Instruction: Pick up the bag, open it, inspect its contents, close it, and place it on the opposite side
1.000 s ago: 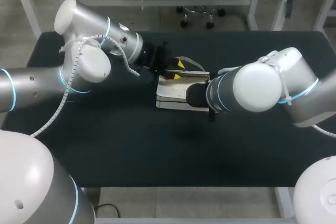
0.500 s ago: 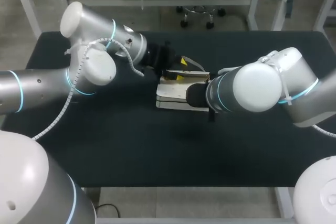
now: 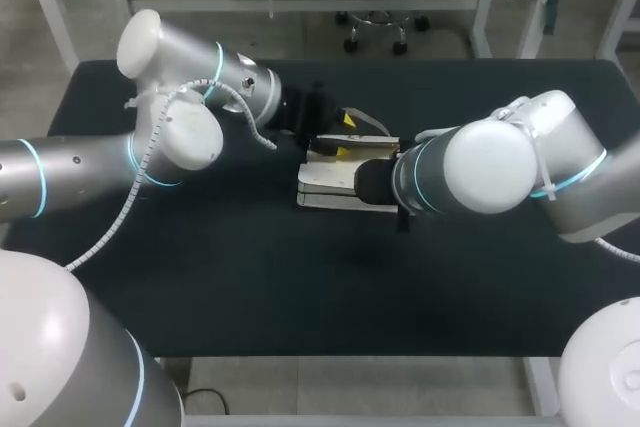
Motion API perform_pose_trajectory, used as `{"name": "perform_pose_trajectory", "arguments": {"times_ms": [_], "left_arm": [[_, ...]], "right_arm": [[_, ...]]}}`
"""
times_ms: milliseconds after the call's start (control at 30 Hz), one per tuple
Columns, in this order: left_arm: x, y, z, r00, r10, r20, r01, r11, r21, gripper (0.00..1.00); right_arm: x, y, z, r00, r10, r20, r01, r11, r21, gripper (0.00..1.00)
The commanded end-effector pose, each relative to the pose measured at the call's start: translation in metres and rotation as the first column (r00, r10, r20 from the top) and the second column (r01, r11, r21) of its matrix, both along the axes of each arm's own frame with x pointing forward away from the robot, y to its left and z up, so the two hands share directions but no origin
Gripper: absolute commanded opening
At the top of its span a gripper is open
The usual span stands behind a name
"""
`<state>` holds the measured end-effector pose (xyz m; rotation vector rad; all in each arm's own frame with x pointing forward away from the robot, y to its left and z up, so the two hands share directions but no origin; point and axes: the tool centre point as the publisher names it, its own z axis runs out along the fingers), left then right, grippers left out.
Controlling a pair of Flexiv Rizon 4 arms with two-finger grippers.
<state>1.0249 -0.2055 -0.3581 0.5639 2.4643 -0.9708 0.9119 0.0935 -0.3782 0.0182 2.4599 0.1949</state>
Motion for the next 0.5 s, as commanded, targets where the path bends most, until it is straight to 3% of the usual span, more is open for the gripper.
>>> {"name": "perform_pose_trajectory", "arguments": {"times_ms": [33, 300, 367, 500], "left_arm": [[0.0121, -0.0065, -0.0036, 1.0, -0.001, -0.021, 0.001, 1.0, 0.005, 0.49], [0.0158, -0.0064, -0.0044, 0.999, 0.013, -0.042, -0.012, 1.0, 0.019, 0.43], [0.0157, -0.0062, -0.0046, 0.999, 0.015, -0.047, -0.014, 1.0, 0.025, 0.33], [0.0161, -0.0054, -0.0058, 0.998, 0.023, -0.058, -0.021, 0.999, 0.031, 0.23]], "right_arm": [[-0.0034, -0.0035, -0.0048, 0.926, -0.051, 0.375, 0.041, 0.999, 0.033, 0.0], [-0.0034, -0.0035, -0.0048, 0.926, -0.051, 0.375, 0.041, 0.999, 0.033, 0.0], [-0.0034, -0.0035, -0.0048, 0.926, -0.051, 0.375, 0.041, 0.999, 0.033, 0.0], [-0.0034, -0.0035, -0.0048, 0.926, -0.051, 0.375, 0.041, 0.999, 0.033, 0.0]]}}
